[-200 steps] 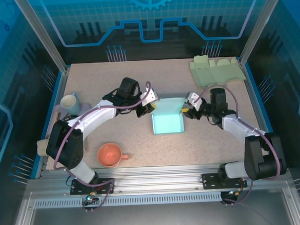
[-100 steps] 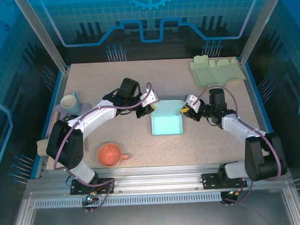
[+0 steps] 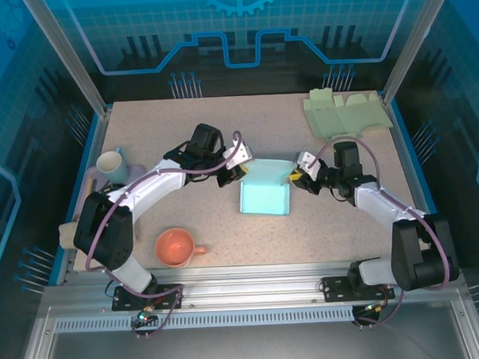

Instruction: Fold the paper box

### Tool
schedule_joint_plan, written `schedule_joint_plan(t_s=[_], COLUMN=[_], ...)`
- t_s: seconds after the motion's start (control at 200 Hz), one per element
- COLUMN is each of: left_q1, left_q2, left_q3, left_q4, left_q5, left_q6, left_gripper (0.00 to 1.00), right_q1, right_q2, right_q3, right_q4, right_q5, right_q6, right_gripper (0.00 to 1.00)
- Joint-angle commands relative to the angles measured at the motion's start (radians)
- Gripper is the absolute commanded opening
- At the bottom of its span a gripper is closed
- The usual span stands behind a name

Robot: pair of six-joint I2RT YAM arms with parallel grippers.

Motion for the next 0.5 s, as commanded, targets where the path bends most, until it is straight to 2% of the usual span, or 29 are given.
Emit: schedule_joint_plan(t_s=[0.0, 0.105, 0.275, 0.335, 0.495], left_q1=[-0.026, -0.028, -0.033, -0.036, -0.035], left_q2=[-0.028, -0.028, -0.028, -0.028, -0.026], left_q3=[0.005, 0.009, 0.018, 0.019, 0.019], left_q4=[0.010, -0.005, -0.023, -0.027, -0.023], left_q5=[0.157, 0.164, 0.175, 0.173, 0.162], left_q6=[0.014, 0.022, 0.033, 0.035, 0.031], left_gripper=[0.00, 0.00, 0.00, 0.00, 0.00], right_q1=[0.037, 0.037, 0.041, 0.041, 0.041], right_q2=[-0.043, -0.057, -0.061, -0.058, -0.052], right_q3=[0.012, 0.026, 0.028, 0.028, 0.035], right_q4=[0.058, 0.030, 0.005, -0.002, -0.022], right_q5=[-0.121, -0.168, -0.198, -0.199, -0.198], right_q6=[0.005, 0.001, -0.025, -0.034, -0.044], right_gripper=[0.20, 0.27, 0.32, 0.29, 0.13])
